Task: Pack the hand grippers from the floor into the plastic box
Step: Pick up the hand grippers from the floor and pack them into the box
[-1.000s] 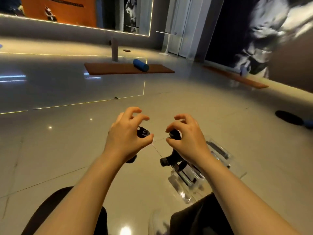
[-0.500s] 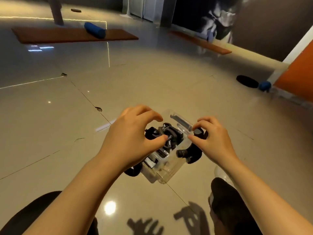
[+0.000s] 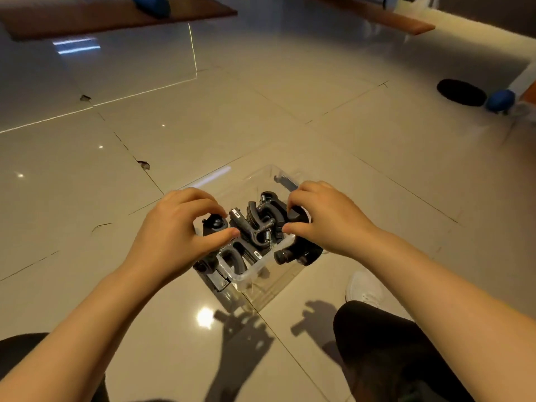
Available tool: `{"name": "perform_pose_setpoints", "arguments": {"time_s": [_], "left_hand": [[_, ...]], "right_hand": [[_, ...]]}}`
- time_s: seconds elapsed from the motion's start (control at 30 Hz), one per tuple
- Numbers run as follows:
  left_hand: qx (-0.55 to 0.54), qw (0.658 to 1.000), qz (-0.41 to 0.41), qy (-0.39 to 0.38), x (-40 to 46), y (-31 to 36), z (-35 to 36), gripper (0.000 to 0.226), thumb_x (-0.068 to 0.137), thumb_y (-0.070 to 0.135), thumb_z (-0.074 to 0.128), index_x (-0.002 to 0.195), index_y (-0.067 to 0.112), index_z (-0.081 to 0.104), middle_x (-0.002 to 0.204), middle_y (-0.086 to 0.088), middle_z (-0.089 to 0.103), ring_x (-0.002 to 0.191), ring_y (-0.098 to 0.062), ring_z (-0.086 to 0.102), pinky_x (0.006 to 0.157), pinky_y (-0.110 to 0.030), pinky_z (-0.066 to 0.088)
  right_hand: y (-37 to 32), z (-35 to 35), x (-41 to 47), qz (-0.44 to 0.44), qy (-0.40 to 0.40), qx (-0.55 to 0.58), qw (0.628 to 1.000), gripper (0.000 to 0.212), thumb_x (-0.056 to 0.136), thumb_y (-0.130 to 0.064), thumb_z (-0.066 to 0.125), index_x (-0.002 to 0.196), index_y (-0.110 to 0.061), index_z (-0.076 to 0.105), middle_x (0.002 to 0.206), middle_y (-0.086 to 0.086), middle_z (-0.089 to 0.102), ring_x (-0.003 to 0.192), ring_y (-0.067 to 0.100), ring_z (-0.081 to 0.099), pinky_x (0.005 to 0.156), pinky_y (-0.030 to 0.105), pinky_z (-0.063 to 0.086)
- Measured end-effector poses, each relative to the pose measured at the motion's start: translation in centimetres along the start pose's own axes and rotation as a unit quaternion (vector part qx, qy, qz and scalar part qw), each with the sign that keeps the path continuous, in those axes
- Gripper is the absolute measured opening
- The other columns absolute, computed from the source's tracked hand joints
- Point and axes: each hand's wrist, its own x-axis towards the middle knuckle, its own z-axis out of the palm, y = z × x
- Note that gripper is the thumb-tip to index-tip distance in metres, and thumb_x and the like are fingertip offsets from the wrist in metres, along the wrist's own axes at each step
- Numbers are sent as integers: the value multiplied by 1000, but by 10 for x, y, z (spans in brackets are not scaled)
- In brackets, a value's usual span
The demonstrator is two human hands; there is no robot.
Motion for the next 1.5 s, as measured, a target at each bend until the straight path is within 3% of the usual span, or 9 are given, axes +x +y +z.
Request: {"name": "perform_pose_setpoints", "arguments": {"time_s": [0.33,0.47,0.63,0.9,1.1,1.2,1.3,1.37,1.5], "left_hand": [[6,981,-182,70,-4,34,43,46,66,70,59,84,28,66,87,16,57,84,-14,55,73,-35,48],[22,973,-212,88,-1,57,59,49,67,75,52,86,31,65,85,24,52,83,-10,54,72,-31,49],[59,964,-243,88,18,81,62,54,67,76,49,90,30,66,92,18,55,92,-9,51,76,-26,43],[113,966,-230,21,83,90,35,63,63,71,44,99,23,63,97,14,50,94,-6,44,76,-21,37],[56,956,-283,54,76,74,41,49,66,63,58,97,26,63,92,16,52,89,-6,49,76,-24,45],[27,953,-297,50,65,63,43,38,66,60,62,92,32,59,90,18,53,90,-6,51,77,-26,47],[14,953,-301,41,55,55,43,47,60,70,51,90,35,56,89,21,51,92,-5,49,79,-23,44],[-2,948,-310,73,48,49,49,52,54,75,44,89,37,55,88,24,50,92,-3,50,80,-24,45],[-49,918,-355,170,45,23,76,49,56,71,51,87,35,62,90,21,58,89,-1,53,78,-26,48]], "right_hand": [[68,-17,59,-107,-62,-2,992,28,87,-48,58,98,-23,53,74,-12,40,85,16,42,64,30,33],[85,-18,86,-174,-90,11,981,26,87,-48,59,94,-25,50,83,-9,46,81,16,46,64,29,34],[106,-24,114,-242,-159,12,957,24,85,-47,62,87,-27,47,84,-8,52,80,17,50,59,27,34],[97,-45,143,-313,-172,-20,934,28,90,-43,57,105,-19,54,92,-4,53,85,17,50,69,29,38],[63,-35,145,-360,-188,-7,914,21,87,-42,61,93,-25,49,78,-13,47,79,12,49,63,26,36],[53,-29,143,-362,-181,-25,914,21,84,-42,65,90,-26,52,85,-10,53,82,13,52,68,29,44],[53,-16,141,-365,-172,-56,913,19,84,-39,65,90,-26,52,93,-6,60,85,15,54,71,32,48],[63,2,148,-345,-161,-55,923,18,86,-41,62,90,-28,49,96,-5,62,87,16,55,73,32,47],[88,32,182,-309,-147,-87,936,17,87,-44,59,89,-29,53,93,-8,61,82,13,51,67,28,40]]}}
